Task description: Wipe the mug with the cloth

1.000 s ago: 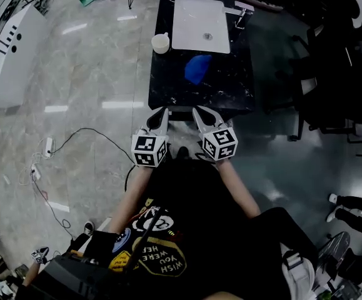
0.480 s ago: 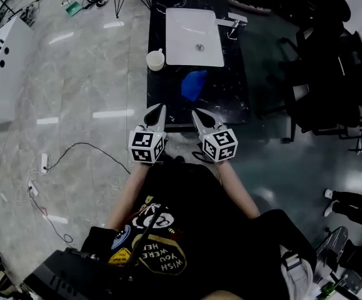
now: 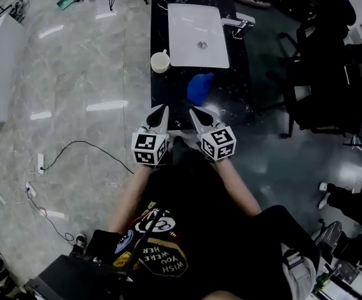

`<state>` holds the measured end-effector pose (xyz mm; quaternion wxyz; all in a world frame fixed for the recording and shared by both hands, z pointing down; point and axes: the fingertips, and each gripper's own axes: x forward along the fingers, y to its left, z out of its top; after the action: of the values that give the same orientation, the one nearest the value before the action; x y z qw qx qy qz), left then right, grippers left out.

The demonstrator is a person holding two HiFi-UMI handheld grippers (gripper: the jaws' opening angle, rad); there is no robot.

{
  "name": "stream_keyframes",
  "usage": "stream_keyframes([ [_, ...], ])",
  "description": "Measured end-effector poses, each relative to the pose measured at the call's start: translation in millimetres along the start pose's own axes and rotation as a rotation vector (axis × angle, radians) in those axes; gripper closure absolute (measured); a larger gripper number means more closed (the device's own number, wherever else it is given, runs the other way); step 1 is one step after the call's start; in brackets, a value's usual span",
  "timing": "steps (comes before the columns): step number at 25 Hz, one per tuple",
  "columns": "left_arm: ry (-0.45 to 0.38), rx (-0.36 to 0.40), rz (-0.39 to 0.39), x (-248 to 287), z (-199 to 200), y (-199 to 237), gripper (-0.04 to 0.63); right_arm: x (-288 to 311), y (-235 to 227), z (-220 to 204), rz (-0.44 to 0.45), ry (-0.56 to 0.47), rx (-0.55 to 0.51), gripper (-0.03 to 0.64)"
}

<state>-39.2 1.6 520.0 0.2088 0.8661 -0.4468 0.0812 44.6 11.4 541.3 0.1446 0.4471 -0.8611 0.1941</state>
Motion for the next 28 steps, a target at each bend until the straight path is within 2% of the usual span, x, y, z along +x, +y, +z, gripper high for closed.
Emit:
stream_keyframes([
  [3, 0.024, -0.018, 0.004, 11, -16, 3, 0.594, 9, -7, -12, 0.014, 0.032, -0.001, 0.614],
  [5, 0.021, -0.02, 0.013, 20, -21, 7, 0.594, 16, -18, -17, 0.001, 0.046, -0.062, 0.614],
  [8, -0.03, -0.055, 0.029, 32, -19, 25, 0.594, 32, -44, -24, -0.045, 0.069, -0.173, 0.614],
  [12, -0.016, -0.037, 0.06, 48, -16, 46, 0.594, 50, -93, -34, -0.11, 0.111, -0.125, 0.603],
  [16, 0.011, -0.018, 0.104, 63, -15, 57, 0.594, 76, -128, -53, -0.148, 0.173, -0.022, 0.392],
  [18, 0.015, -0.019, 0.114, 69, -15, 57, 0.594, 87, -138, -61, -0.169, 0.198, -0.018, 0.359],
  [20, 0.02, 0.004, 0.121, 74, -11, 57, 0.594, 98, -143, -67, -0.178, 0.236, -0.057, 0.364],
  [24, 0.015, 0.019, 0.143, 79, -5, 62, 0.594, 110, -135, -82, -0.152, 0.255, -0.134, 0.463],
  [26, 0.008, 0.002, 0.156, 81, -3, 68, 0.594, 113, -130, -80, -0.114, 0.254, -0.137, 0.48],
  [28, 0.004, -0.014, 0.17, 86, -1, 79, 0.594, 119, -128, -65, -0.049, 0.223, -0.096, 0.486],
])
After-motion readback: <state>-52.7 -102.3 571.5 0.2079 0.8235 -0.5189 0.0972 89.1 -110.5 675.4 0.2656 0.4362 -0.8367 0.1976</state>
